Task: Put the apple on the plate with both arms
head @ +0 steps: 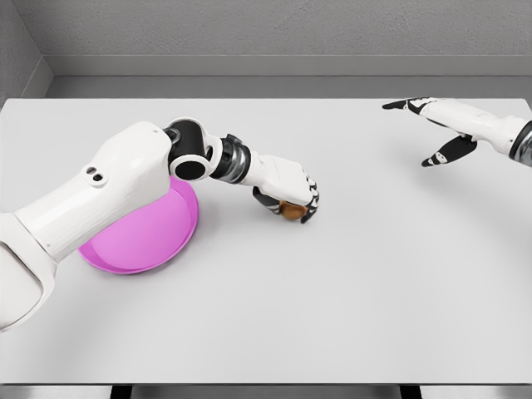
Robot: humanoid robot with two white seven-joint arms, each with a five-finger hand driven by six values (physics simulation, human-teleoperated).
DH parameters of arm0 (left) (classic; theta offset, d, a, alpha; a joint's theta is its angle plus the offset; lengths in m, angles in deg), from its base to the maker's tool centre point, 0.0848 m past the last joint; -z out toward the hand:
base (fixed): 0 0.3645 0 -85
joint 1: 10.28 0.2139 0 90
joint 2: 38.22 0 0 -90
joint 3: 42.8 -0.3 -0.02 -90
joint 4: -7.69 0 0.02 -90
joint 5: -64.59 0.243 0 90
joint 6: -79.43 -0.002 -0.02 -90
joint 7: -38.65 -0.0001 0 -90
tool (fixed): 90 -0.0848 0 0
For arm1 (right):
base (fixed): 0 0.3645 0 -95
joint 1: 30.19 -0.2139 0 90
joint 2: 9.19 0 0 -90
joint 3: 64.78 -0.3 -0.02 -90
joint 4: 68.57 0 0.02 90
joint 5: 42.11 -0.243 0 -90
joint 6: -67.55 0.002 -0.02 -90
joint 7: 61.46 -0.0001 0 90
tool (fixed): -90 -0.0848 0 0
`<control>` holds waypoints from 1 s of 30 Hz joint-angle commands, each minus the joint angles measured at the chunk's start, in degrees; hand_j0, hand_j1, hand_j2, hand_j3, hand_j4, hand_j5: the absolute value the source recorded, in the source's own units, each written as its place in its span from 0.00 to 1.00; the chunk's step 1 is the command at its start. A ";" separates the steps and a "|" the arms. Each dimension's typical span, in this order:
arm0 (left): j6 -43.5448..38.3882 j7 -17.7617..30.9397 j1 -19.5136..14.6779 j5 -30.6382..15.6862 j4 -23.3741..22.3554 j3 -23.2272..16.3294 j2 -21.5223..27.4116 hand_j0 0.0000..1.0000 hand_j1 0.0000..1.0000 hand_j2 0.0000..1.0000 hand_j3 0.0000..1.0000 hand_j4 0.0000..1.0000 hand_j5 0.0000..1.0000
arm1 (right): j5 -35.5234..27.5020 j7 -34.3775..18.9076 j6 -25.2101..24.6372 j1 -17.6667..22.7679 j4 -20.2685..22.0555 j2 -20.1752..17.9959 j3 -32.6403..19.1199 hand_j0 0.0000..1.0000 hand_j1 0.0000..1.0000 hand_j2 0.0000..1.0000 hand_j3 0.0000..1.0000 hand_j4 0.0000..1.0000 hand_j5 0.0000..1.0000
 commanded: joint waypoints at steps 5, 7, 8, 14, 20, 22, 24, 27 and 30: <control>-0.07 -0.15 -0.62 -0.41 1.38 0.09 0.71 0.44 0.44 0.44 0.44 0.44 0.44 | -0.42 0.03 -0.16 0.00 0.03 -0.06 -0.04 1.00 1.00 1.00 1.00 1.00 1.00; -0.07 -0.24 -0.97 -0.67 5.69 0.53 3.16 0.44 0.44 0.44 0.44 0.44 0.44 | -0.42 0.03 -0.16 0.00 0.03 -0.06 -0.04 1.00 1.00 1.00 1.00 1.00 1.00; -0.07 -0.32 -1.05 -0.93 9.29 0.97 5.53 0.43 0.43 0.43 0.43 0.43 0.43 | -0.42 0.03 -0.16 0.00 0.03 -0.06 -0.04 1.00 1.00 1.00 1.00 1.00 1.00; -0.07 -0.32 -0.26 -11.65 18.00 10.99 25.31 0.43 0.43 0.43 0.43 0.43 0.43 | -0.42 0.03 -0.16 -0.09 -0.06 -0.06 -0.04 1.00 1.00 1.00 1.00 1.00 1.00; -0.07 0.20 4.56 -15.88 17.29 13.71 38.31 0.43 0.43 0.43 0.43 0.43 0.43 | -0.42 0.03 -0.16 0.00 -0.06 -0.06 -0.04 1.00 1.00 1.00 1.00 1.00 1.00; -0.07 0.38 5.89 -15.61 17.29 13.62 40.17 0.43 0.43 0.43 0.43 0.43 0.43 | -0.42 0.03 -0.16 0.00 -0.06 0.02 -0.04 1.00 1.00 1.00 1.00 1.00 1.00; -0.07 0.75 6.94 -15.52 17.29 13.54 40.17 0.43 0.43 0.43 0.43 0.43 0.43 | -0.42 0.03 -0.16 0.00 -0.06 0.03 -0.04 1.00 1.00 1.00 1.00 1.00 1.00; -0.07 0.75 7.03 -15.52 17.29 13.36 39.90 0.45 0.45 0.45 0.45 0.45 0.45 | -0.33 0.03 -0.16 0.09 -0.06 0.03 -0.04 1.00 1.00 1.00 1.00 1.00 1.00; -0.07 0.75 7.38 -15.61 17.03 13.27 39.73 0.60 0.60 0.60 0.60 0.60 0.60 | -0.33 0.03 -0.16 0.09 -0.06 0.03 -0.04 1.00 1.00 1.00 1.00 1.00 1.00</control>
